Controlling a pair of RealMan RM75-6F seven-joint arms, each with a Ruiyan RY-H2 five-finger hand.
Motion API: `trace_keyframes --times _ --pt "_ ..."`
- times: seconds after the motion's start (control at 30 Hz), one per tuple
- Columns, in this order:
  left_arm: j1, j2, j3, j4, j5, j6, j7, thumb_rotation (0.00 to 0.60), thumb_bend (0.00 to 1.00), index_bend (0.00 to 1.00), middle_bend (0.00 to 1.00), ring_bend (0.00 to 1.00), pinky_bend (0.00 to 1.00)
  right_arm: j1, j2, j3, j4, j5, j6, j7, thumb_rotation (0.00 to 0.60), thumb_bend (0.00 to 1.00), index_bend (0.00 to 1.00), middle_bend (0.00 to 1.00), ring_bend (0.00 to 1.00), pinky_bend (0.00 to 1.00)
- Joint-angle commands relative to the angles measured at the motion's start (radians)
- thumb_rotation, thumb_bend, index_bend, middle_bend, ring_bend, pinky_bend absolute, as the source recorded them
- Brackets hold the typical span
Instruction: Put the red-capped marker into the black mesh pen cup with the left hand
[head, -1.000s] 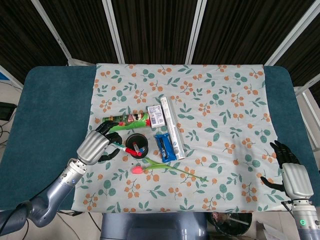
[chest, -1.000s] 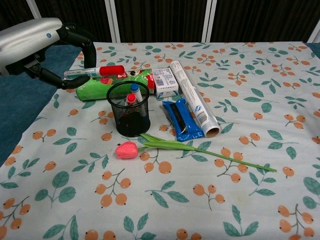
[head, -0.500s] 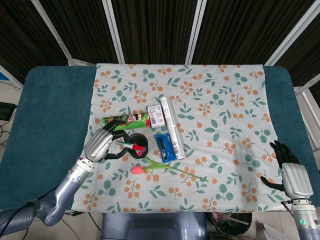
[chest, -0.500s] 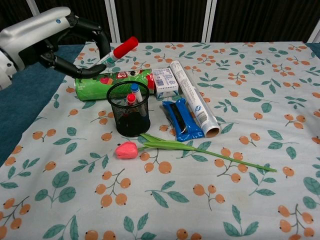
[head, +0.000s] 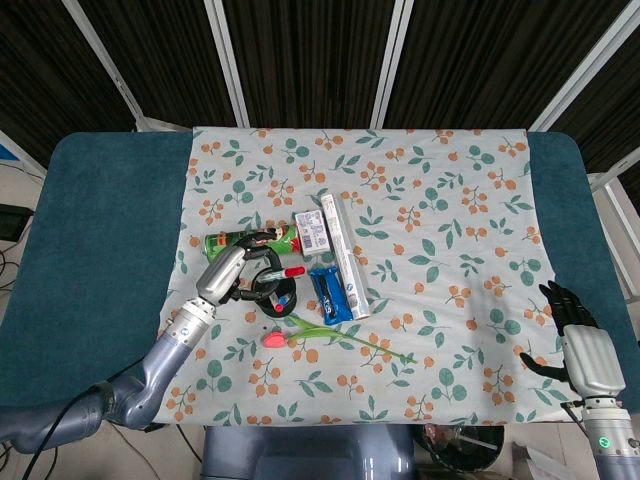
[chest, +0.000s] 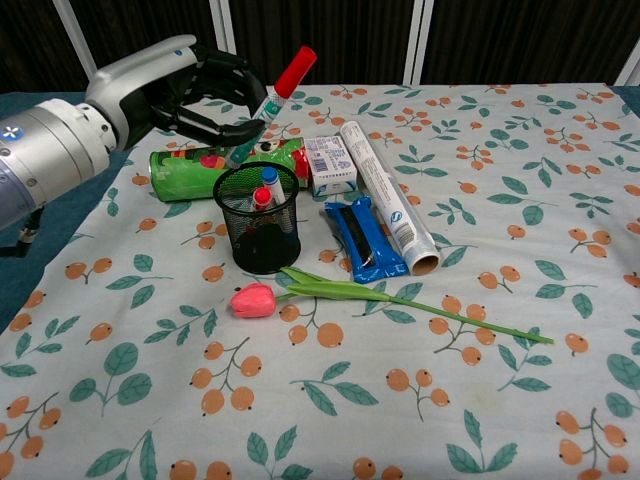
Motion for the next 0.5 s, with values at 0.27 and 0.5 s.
trace_keyframes --times 0.27,0.5 --pt "-0.05 -0.086 -0.008 0.127 -0.015 -0.062 -0.075 0.6 0.36 0.55 0.51 0.15 0.15 0.001 0.002 0.001 -0.008 0.011 -0.008 -0.007 0.6 0.23 0.04 0.0 0.0 0.18" --pt "-0.061 -0.12 0.007 0.186 -0.009 -0.088 -0.141 0.6 0.36 0.54 0.5 0.15 0.15 0.001 0.003 0.002 -0.012 0.018 -0.012 -0.01 0.6 0.23 0.04 0.0 0.0 0.18"
